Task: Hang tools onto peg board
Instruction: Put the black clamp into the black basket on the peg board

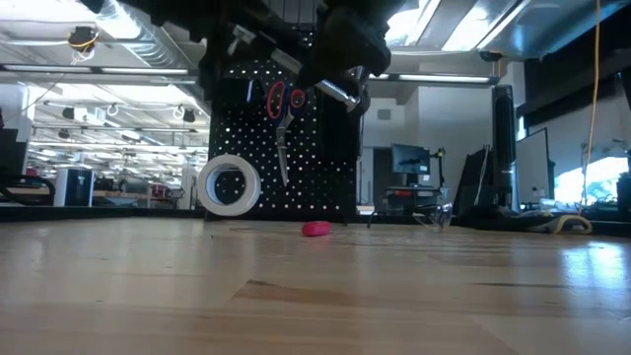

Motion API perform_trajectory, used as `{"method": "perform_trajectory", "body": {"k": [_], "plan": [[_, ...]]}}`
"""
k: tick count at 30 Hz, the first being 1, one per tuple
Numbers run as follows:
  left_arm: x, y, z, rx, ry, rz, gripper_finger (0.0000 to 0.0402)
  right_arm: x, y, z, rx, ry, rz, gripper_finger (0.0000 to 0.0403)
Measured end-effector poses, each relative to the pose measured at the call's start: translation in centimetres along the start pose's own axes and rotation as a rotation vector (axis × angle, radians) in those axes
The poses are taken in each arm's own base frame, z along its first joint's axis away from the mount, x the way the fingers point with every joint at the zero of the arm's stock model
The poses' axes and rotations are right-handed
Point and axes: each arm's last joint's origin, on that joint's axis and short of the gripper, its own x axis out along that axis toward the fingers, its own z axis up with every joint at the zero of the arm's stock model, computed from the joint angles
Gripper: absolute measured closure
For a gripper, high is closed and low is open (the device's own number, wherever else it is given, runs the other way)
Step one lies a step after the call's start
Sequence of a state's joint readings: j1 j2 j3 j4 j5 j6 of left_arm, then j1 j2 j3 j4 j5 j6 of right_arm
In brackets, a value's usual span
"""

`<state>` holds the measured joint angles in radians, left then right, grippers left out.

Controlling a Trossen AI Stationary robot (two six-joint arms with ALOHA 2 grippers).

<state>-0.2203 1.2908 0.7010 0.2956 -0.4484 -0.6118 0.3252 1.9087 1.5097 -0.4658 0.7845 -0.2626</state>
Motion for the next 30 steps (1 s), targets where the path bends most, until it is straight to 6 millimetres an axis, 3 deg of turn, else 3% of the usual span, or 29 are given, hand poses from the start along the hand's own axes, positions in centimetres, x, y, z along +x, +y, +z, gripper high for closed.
{"method": "perform_trajectory", "body": {"k": [2, 10, 15, 21, 26, 30], "plan": [[0.0, 0.0, 0.1, 0.025, -0.006, -0.003, 0.0347, 0.0, 0.0, 0.0, 0.005, -0.005, 0.009, 0.0335], [-0.4, 0.1, 0.4, 0.116, -0.031, 0.032, 0.0349, -1.1, 0.3, 0.3, 0.02, -0.026, 0.046, 0.0297], [-1.9, -0.7, 1.0, 0.19, -0.047, -0.022, 0.0349, -5.2, -0.4, 0.6, 0.067, -0.084, 0.078, 0.0283], [-4.3, -2.1, 1.1, 0.299, -0.039, -0.116, 0.0349, -10.4, -3.4, -0.3, 0.231, -0.119, 0.175, 0.0245], [-5.7, -3.3, 0.8, 0.353, -0.042, -0.196, 0.0349, -13.2, -6.0, -1.6, 0.337, -0.129, 0.339, 0.0196], [-6.3, -4.0, 0.2, 0.41, -0.029, -0.238, 0.0349, -14.6, -7.6, -2.3, 0.383, -0.169, 0.328, 0.0175]]}}
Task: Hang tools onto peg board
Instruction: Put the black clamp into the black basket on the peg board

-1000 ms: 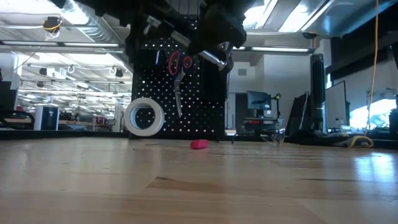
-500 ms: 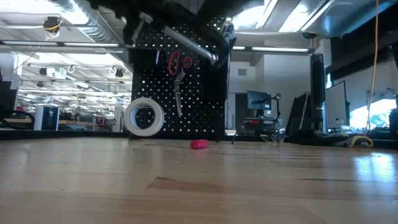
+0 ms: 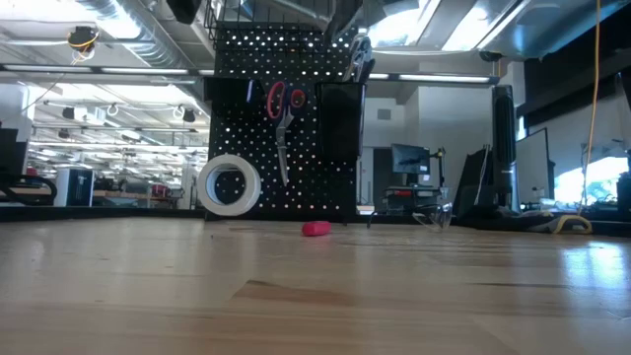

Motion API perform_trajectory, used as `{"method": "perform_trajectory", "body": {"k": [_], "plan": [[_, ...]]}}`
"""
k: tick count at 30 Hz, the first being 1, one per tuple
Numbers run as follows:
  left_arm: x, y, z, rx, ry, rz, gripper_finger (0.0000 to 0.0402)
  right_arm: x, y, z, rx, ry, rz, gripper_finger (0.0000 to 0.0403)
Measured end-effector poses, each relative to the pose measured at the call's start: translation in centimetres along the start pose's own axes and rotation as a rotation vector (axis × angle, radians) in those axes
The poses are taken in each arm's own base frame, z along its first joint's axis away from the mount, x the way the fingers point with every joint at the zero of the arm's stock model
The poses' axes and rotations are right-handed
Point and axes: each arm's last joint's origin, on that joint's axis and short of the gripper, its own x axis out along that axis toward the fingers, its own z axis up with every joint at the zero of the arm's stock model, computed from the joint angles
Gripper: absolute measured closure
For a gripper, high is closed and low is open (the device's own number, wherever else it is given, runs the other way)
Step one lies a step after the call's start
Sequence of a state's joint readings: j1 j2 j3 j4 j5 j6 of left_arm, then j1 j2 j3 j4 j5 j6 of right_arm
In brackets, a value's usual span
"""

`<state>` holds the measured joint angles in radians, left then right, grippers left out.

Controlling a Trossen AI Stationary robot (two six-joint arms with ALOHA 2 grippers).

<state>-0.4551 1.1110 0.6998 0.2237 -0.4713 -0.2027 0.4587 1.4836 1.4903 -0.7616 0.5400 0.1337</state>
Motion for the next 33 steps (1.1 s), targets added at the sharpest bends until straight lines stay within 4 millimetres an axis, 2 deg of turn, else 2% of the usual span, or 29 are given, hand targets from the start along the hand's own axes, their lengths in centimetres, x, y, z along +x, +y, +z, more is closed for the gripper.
{"method": "perform_trajectory", "body": {"k": [3, 6, 12, 16, 21, 25, 29, 33], "plan": [[-0.3, -0.6, 0.0, 0.028, -0.007, -0.029, 0.0349, -0.2, -0.2, -0.6, 0.025, -0.086, 0.024, 0.0171], [-0.6, -1.3, 0.2, 0.056, -0.036, -0.061, 0.0349, 0.3, 0.0, -2.1, 0.028, -0.185, 0.07, 0.0171], [-0.8, -1.7, 0.7, 0.059, -0.092, -0.086, 0.0349, 2.6, 0.4, -5.0, 0.119, -0.545, 0.227, 0.0171], [-0.8, -1.6, 0.8, 0.062, -0.095, -0.078, 0.0349, 4.5, 0.0, -6.2, 0.165, -0.652, 0.225, 0.0171], [-0.8, -1.7, 1.0, 0.075, -0.12, -0.082, 0.0349, 5.9, -0.4, -5.5, 0.184, -0.723, 0.294, 0.0171], [-0.8, -1.7, 1.1, 0.083, -0.133, -0.085, 0.0349, 6.8, -0.1, -4.9, 0.178, -0.713, 0.302, 0.0177], [-0.8, -1.7, 1.2, 0.086, -0.137, -0.086, 0.0349, 6.6, -0.1, -4.2, 0.157, -0.734, 0.322, 0.0211], [-0.8, -1.7, 1.2, 0.088, -0.135, -0.089, 0.0349, 6.6, -0.1, -4.1, 0.148, -0.737, 0.317, 0.0267]]}}
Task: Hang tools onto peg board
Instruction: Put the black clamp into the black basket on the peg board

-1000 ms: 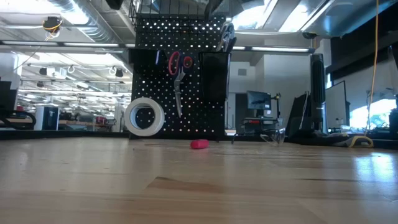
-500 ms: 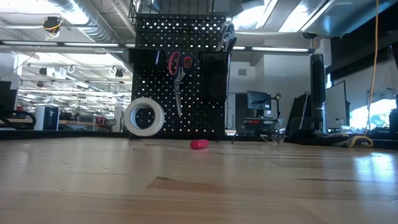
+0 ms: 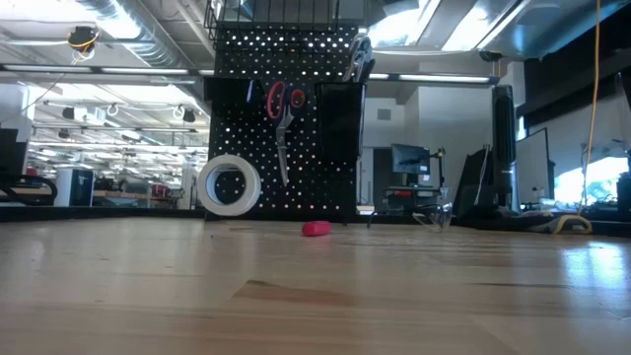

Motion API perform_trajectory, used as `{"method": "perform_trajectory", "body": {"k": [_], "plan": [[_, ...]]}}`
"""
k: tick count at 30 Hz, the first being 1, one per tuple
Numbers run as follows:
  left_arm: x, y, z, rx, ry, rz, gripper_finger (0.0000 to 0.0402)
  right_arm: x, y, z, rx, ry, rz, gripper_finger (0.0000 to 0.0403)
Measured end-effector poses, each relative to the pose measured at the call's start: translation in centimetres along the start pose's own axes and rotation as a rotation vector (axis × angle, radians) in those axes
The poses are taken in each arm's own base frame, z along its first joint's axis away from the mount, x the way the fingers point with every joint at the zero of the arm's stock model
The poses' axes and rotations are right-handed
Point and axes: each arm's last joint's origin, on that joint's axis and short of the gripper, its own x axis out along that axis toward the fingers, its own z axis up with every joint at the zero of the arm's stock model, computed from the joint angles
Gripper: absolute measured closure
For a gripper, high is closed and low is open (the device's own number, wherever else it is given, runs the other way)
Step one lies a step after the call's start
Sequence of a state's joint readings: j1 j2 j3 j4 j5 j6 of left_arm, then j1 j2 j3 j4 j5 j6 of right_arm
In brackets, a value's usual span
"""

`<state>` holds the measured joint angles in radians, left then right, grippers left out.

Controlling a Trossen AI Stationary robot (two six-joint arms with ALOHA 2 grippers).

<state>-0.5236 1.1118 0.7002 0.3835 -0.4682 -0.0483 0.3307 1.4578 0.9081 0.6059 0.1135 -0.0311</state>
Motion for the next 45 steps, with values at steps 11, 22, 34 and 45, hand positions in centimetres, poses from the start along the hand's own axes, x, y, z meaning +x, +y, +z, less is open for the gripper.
{"method": "perform_trajectory", "body": {"k": [11, 22, 34, 45], "plan": [[0.0, 0.1, 0.1, 0.018, -0.009, 0.027, 0.0329, 0.1, -0.9, -0.1, -0.004, 0.01, -0.042, 0.0371], [-1.8, 1.7, 0.6, -0.018, 0.079, 0.071, 0.0213, 1.4, -1.0, 3.4, -0.101, 0.119, -0.09, 0.0371], [-6.0, 2.7, -4.5, -0.135, 0.302, 0.222, 0.0205, 1.1, -6.3, 14.0, -0.253, 0.061, -0.28, 0.0371], [-5.3, 2.6, -10.2, -0.272, 0.29, 0.26, 0.0205, -3.1, -15.7, 21.1, -0.32, -0.12, -0.45, 0.0371]]}}
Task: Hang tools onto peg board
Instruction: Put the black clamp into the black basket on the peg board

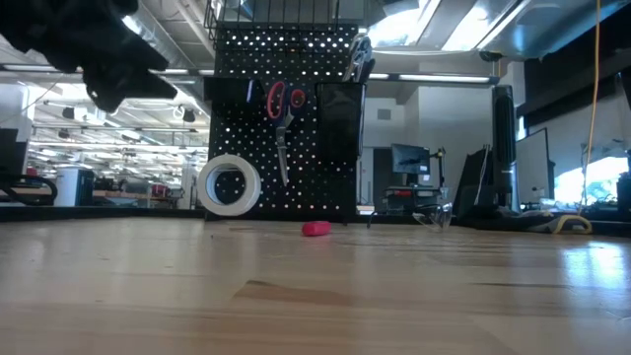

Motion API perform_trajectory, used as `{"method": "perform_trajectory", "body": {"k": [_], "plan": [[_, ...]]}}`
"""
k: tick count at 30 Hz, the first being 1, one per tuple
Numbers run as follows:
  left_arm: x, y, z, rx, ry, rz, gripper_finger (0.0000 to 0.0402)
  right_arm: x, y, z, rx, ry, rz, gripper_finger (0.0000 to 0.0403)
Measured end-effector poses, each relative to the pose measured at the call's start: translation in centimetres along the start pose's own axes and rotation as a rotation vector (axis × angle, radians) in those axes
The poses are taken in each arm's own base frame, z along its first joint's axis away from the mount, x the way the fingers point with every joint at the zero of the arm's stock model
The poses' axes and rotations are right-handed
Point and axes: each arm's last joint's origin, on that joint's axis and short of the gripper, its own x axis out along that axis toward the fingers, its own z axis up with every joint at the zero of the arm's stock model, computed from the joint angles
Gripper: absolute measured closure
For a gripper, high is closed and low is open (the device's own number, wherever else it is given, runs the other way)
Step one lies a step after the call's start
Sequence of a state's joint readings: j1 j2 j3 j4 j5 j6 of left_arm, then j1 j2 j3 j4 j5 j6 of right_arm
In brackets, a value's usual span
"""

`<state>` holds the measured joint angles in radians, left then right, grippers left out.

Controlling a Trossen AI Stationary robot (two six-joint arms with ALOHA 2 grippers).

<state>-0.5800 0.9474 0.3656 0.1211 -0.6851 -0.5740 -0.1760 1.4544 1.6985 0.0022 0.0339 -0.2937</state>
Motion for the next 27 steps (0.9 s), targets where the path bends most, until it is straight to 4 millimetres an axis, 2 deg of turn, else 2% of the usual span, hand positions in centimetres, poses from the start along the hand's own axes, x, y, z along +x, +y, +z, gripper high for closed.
{"method": "perform_trajectory", "body": {"k": [6, 11, 15, 21, 27], "plan": [[0.8, -0.2, -1.0, -0.078, 0.039, 0.028, 0.0205, 0.0, -4.1, -1.1, -0.022, 0.008, -0.053, 0.0371], [1.6, -0.6, -1.6, -0.114, 0.048, 0.034, 0.0206, 1.0, -6.7, -3.5, 0.016, 0.038, -0.026, 0.037], [2.1, -0.9, -2.3, -0.123, 0.056, 0.033, 0.0206, 2.3, -8.1, -5.8, 0.047, 0.043, 0.011, 0.037], [2.4, -1.2, -3.2, -0.121, 0.089, 0.04, 0.0206, 3.2, -10.1, -8.2, 0.093, 0.064, -0.006, 0.037], [2.4, -1.2, -3.3, -0.122, 0.093, 0.042, 0.0206, 3.6, -10.8, -9.8, 0.157, 0.098, 0.004, 0.037]]}}
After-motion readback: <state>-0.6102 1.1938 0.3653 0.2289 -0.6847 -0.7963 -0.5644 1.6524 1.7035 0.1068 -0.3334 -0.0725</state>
